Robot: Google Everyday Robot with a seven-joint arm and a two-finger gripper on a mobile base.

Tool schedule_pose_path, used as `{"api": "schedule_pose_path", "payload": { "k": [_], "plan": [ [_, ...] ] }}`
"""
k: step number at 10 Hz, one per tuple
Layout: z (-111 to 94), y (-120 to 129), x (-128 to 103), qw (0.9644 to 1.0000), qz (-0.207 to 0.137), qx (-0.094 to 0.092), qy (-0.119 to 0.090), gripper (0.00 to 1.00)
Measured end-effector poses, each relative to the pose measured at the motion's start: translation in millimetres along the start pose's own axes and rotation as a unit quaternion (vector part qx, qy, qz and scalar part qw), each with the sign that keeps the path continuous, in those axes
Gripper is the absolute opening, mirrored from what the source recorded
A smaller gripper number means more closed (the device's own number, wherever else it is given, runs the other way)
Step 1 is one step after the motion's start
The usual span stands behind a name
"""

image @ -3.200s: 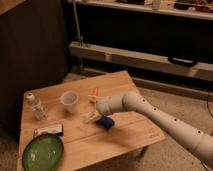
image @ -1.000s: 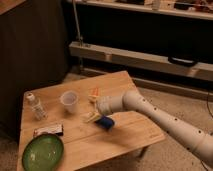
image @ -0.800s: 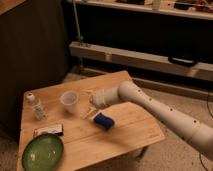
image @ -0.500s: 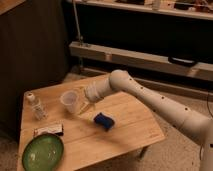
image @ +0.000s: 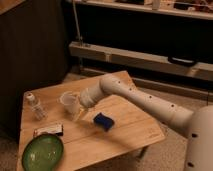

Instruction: Place the eraser in the ceramic cup

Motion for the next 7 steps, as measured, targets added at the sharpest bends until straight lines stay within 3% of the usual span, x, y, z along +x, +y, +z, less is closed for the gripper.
{"api": "schedule_pose_path", "payload": {
  "k": [3,7],
  "plan": [
    [29.2,0.4,7.7,0.9982,-0.051,-0.019,0.028,0.80],
    [41.9,2.4,14.9,0.9957,-0.082,-0.016,0.038,0.80]
  ]
}}
